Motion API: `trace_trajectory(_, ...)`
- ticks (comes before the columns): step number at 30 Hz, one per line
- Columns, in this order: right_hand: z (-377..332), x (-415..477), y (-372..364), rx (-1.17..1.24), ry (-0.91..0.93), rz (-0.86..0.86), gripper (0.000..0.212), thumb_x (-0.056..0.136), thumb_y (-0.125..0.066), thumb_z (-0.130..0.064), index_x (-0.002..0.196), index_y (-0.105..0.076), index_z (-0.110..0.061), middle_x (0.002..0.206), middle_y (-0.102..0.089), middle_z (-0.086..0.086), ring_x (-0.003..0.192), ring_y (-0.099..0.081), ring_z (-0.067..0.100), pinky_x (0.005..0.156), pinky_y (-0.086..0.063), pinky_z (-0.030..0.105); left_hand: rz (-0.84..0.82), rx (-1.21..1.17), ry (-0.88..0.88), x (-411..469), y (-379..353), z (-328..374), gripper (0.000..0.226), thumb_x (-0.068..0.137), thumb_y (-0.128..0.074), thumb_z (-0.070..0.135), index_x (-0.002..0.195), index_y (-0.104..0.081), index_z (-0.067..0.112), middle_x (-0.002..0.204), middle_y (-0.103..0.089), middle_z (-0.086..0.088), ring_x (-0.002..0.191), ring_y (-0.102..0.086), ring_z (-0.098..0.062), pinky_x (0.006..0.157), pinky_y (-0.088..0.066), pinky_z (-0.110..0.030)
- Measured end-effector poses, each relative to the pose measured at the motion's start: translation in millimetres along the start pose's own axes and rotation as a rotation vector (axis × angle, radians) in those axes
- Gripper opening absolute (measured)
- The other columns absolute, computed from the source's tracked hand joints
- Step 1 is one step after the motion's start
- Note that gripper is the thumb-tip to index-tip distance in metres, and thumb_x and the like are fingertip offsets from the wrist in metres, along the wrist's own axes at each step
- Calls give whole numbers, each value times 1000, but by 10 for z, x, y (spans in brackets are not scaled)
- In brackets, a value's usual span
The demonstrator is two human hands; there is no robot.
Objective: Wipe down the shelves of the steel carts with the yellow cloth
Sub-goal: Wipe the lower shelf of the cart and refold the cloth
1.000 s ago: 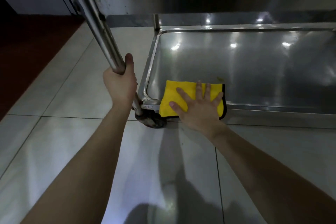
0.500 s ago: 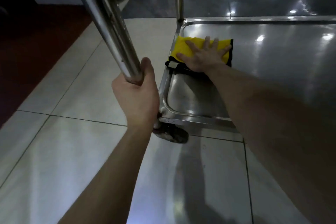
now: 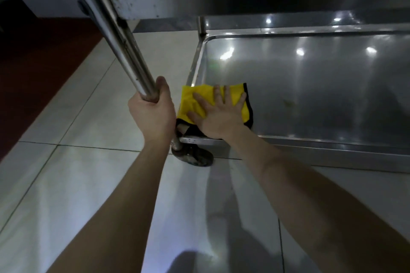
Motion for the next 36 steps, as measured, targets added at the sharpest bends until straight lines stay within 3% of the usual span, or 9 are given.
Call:
trace_trajectory(9, 1903, -797, 281, 117, -416, 39, 81, 95, -15, -87, 168, -4, -53, 181, 8, 5, 165, 12, 37, 120, 11, 78, -177, 118, 162, 63, 61, 22, 53, 91, -76, 63, 89, -71, 10, 74, -73, -4, 66, -72, -13, 72, -58, -33)
trace_trajectory(12, 2178, -921, 338, 109, -492, -5, 89, 92, -12, -91, 169, 2, -48, 179, 13, 11, 164, 16, 41, 118, 12, 81, -38, 266, 206, -149, 245, -6, 75, 79, -85, 67, 119, -63, 8, 110, -71, -7, 92, -70, -16, 86, -59, -38)
trace_trajectory(14, 2159, -908, 374, 84, -459, 20, 93, 90, -10, -93, 169, 5, -46, 178, 15, 16, 163, 17, 44, 117, 14, 81, 77, 392, 89, -549, 323, 72, 72, 74, -87, 62, 114, -53, 13, 111, -61, -6, 90, -62, -21, 88, -58, -44)
trace_trajectory(17, 2034, -887, 431, -6, -292, 169, 90, 90, -10, -94, 168, 0, -50, 179, 11, 13, 163, 15, 43, 117, 13, 82, -350, 579, -159, -1091, -124, 127, 60, 73, -91, 62, 105, -54, 27, 101, -59, 7, 86, -59, -11, 74, -54, -36)
trace_trajectory(20, 2025, -847, 277, -15, -197, 100, 89, 86, -6, -97, 166, -4, -57, 180, 12, 4, 164, 15, 39, 117, 12, 82, -870, 894, -309, -1212, -766, 103, 94, 65, -93, 71, 141, -55, 31, 136, -54, 7, 123, -56, -14, 97, -51, -34)
trace_trajectory(23, 2091, -755, 198, 15, -156, -19, 96, 77, -2, -103, 163, 5, -61, 178, 21, -1, 163, 21, 37, 117, 17, 80, -1030, 1120, -236, -913, -1219, 168, 140, 51, -89, 85, 168, -27, 37, 169, -33, -4, 155, -35, -30, 124, -38, -50)
trace_trajectory(27, 2233, -662, 224, 21, -48, -100, 108, 59, 3, -112, 157, 12, -68, 178, 23, -7, 164, 20, 35, 121, 14, 76, -1075, 1497, -96, -505, -1386, -11, 164, 38, -92, 86, 171, -8, 40, 179, 5, -4, 165, 6, -43, 128, -9, -74)
trace_trajectory(32, 2255, -302, 264, 17, -48, -6, 104, 66, -1, -111, 159, 6, -66, 179, 15, -9, 165, 12, 34, 123, 7, 75, -1094, 1306, 10, -390, -1286, -220, 172, 14, -84, 95, 163, -30, 28, 166, -41, -3, 152, -39, -31, 121, -39, -44)
trace_trajectory(36, 2218, 393, 418, 8, -116, 50, 102, 74, -6, -107, 164, -4, -60, 181, 10, -2, 165, 9, 39, 120, 6, 78, -1023, 1298, -77, -314, -1158, -342, 160, 15, -70, 110, 156, -32, 44, 161, -43, -1, 147, -47, -30, 116, -47, -58)
Point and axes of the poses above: each hand's wrist, its own x-axis towards the middle knuckle, its own y-axis out of the back of the hand, z = x × y, the point moved 7 cm from there along x, towards the middle knuckle
